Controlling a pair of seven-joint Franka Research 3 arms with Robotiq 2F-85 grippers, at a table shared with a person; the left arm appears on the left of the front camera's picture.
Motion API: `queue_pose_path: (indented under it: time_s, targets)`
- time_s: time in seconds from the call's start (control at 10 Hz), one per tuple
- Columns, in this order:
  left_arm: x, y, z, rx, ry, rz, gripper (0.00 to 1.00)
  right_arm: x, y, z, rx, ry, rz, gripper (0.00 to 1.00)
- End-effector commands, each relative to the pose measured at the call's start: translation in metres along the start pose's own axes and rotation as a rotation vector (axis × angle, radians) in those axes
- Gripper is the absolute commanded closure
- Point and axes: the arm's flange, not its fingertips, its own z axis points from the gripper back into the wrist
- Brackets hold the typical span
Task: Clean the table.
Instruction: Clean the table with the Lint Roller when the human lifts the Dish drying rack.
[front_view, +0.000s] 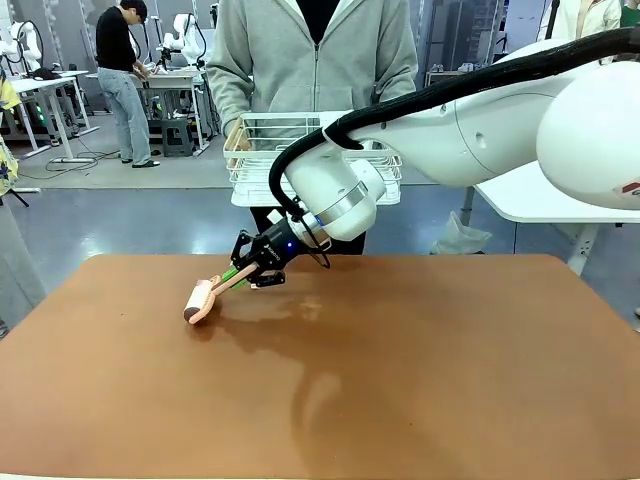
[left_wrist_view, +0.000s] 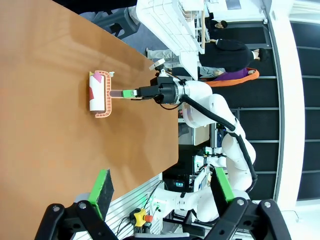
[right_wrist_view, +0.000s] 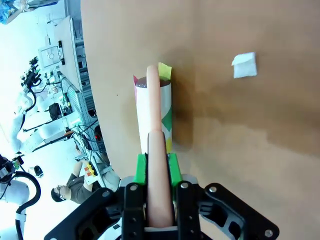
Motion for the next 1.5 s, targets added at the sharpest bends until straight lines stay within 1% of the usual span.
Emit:
queue_pose_path:
  time_s: [0.0, 0.1, 0.2, 0.3, 0.4, 0.5, 0.6, 0.7, 0.9, 1.0, 1.1, 1.2, 1.3, 1.4]
  targets:
    - [0.0, -0.001, 0.003, -0.009, -0.006, -0.01, 0.0, -0.007, 0.01, 0.029, 0.031, -0.013, -0.015, 0.79]
    - [0.0, -0.001, 0.003, -0.009, -0.006, -0.01, 0.0, -0.011, 0.015, 0.049, 0.055, 0.045, -0.015, 0.79]
    - [0.0, -0.001, 0.003, -0.009, -0.006, -0.01, 0.0, -0.018, 0.011, 0.082, 0.074, 0.039, -0.015, 0.79]
    - [0.0, -0.001, 0.003, -0.009, -0.006, -0.01, 0.0, -0.029, 0.006, 0.117, 0.079, 0.056, -0.019, 0.79]
    - [0.0, -0.001, 0.003, -0.009, -0.006, -0.01, 0.0, -0.043, -0.005, 0.155, -0.006, 0.061, -0.024, 0.79]
    - [0.0, -0.001, 0.003, -0.009, -0.006, -0.01, 0.0, -0.053, -0.021, 0.193, -0.055, 0.031, -0.045, 0.79]
    - [0.0, -0.001, 0.003, -0.009, -0.006, -0.01, 0.0, -0.057, -0.036, 0.221, -0.076, 0.009, -0.049, 0.79]
    - [0.0, -0.001, 0.003, -0.009, -0.006, -0.01, 0.0, -0.059, -0.05, 0.246, -0.093, 0.012, -0.038, 0.79]
    - [0.0, -0.001, 0.003, -0.009, -0.006, -0.01, 0.0, -0.054, -0.087, 0.295, -0.113, -0.064, -0.093, 0.79]
    - [0.0, -0.001, 0.003, -0.009, -0.006, -0.01, 0.0, -0.054, -0.1, 0.304, -0.131, -0.07, -0.091, 0.79]
    - [0.0, -0.001, 0.003, -0.009, -0.006, -0.01, 0.0, -0.052, -0.108, 0.307, -0.089, -0.075, -0.092, 0.79]
    - [0.0, -0.001, 0.003, -0.009, -0.006, -0.01, 0.0, -0.054, -0.106, 0.298, -0.044, -0.078, -0.081, 0.79]
    - [0.0, -0.001, 0.003, -0.009, -0.006, -0.01, 0.0, -0.048, -0.108, 0.318, -0.119, -0.082, -0.116, 0.79]
    - [0.0, -0.001, 0.003, -0.009, -0.006, -0.01, 0.0, -0.048, -0.108, 0.318, -0.119, -0.082, -0.116, 0.79]
